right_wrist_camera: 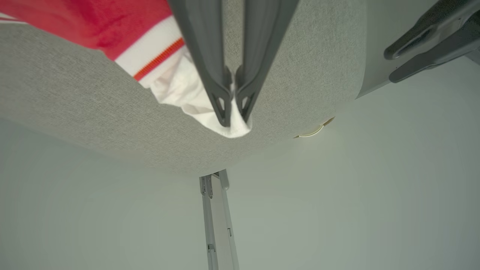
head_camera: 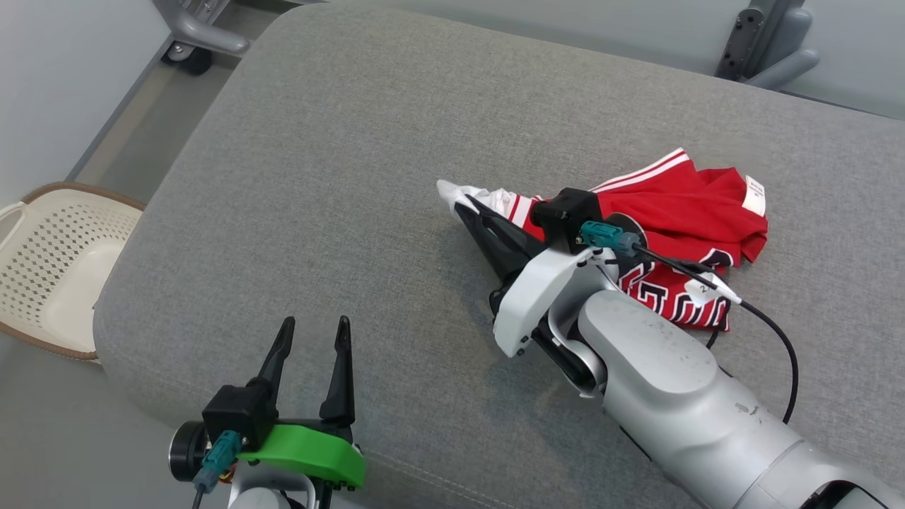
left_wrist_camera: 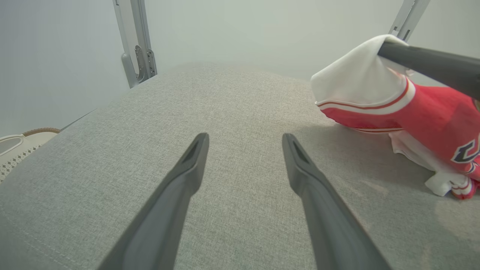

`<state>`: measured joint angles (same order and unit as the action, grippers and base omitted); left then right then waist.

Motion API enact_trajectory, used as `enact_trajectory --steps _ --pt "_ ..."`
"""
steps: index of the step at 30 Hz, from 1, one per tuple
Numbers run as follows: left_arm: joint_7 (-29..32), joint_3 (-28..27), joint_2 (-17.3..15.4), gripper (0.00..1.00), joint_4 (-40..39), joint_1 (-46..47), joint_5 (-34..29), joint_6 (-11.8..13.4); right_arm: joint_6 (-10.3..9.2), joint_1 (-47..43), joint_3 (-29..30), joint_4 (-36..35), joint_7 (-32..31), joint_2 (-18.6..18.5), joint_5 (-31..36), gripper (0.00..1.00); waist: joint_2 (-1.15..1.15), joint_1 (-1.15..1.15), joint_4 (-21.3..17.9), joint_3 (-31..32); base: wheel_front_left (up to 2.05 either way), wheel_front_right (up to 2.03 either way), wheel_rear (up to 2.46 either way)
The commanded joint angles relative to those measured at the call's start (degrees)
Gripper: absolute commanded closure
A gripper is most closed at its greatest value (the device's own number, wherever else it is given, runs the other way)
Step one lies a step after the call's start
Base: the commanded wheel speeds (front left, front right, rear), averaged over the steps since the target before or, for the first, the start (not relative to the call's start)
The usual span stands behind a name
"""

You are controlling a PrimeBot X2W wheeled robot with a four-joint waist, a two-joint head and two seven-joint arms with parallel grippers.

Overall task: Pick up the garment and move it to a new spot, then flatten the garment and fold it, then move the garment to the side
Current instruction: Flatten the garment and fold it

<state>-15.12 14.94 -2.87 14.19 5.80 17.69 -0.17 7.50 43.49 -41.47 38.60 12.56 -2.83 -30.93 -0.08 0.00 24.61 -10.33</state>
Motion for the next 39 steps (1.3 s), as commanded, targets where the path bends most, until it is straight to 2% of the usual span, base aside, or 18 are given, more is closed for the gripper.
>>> enact_trajectory --steps 1,2,7,11,15,16,17,22,26,32,39 --pt "0.0 -0.2 -0.1 0.00 -0.1 -0.7 0.2 0.2 -0.03 0.6 -1.3 0.6 0.2 -0.2 -1.3 0.34 0.08 0.00 1.0 0.2 0.00 0.00 0.00" --pt "0.0 -0.2 -0.1 0.00 -0.2 -0.8 0.2 0.3 -0.03 0.8 -2.1 0.9 0.4 -0.2 -1.8 0.00 0.08 0.00 0.9 0.2 0.00 0.00 0.00" --pt "0.0 -0.9 -0.1 0.00 -0.5 -1.5 0.0 0.5 -0.04 1.9 -3.9 2.2 1.4 -0.2 -3.3 0.00 0.08 0.00 -1.0 0.5 0.00 0.00 0.00" --pt "0.0 -1.4 -0.1 0.00 -0.6 -1.7 -0.5 0.2 -0.04 2.7 -2.3 1.4 2.2 -0.2 -3.5 0.00 0.08 0.00 -3.3 0.9 0.00 0.00 0.00" --pt "0.0 -1.8 -0.1 0.00 -0.9 -1.8 -1.1 0.2 -0.04 3.2 3.7 1.9 2.6 -0.2 0.1 0.00 0.08 0.00 -5.5 1.4 0.00 0.00 0.00" --pt "0.0 -1.9 -0.1 0.00 -1.1 -1.9 -1.4 0.2 -0.04 2.5 7.9 2.1 2.6 -0.8 3.3 0.00 0.08 0.00 -6.4 1.3 0.00 0.00 0.00" --pt "0.0 -1.9 -0.1 0.00 -1.1 -1.9 -1.4 0.2 -0.04 2.5 7.9 2.1 2.6 -0.8 3.3 0.00 0.08 0.00 -6.4 1.3 0.00 0.00 0.00" --pt "0.0 -1.9 -0.1 0.00 -1.2 -1.6 -1.5 -0.2 -0.04 -2.1 17.5 2.6 2.6 -4.9 10.9 0.00 0.08 0.00 -7.3 0.6 0.00 0.00 0.00" --pt "0.0 -2.0 -0.1 0.00 -1.1 -1.5 -1.6 -0.3 -0.03 -7.6 23.7 2.4 2.6 -6.7 14.5 0.00 0.08 0.00 -7.4 0.1 0.00 0.00 0.00" --pt "0.0 -2.6 -0.1 0.00 -1.0 -1.3 -2.2 -0.5 -0.03 -12.9 29.4 1.4 2.6 -7.6 18.4 0.00 0.08 0.00 -7.8 -0.5 0.00 0.00 0.00" --pt "0.0 -1.9 -0.1 0.00 -0.9 -0.2 -2.1 -0.7 -0.03 -12.9 35.5 4.3 2.0 -7.5 23.2 0.00 0.08 0.00 -6.9 -1.5 0.00 0.00 0.00"
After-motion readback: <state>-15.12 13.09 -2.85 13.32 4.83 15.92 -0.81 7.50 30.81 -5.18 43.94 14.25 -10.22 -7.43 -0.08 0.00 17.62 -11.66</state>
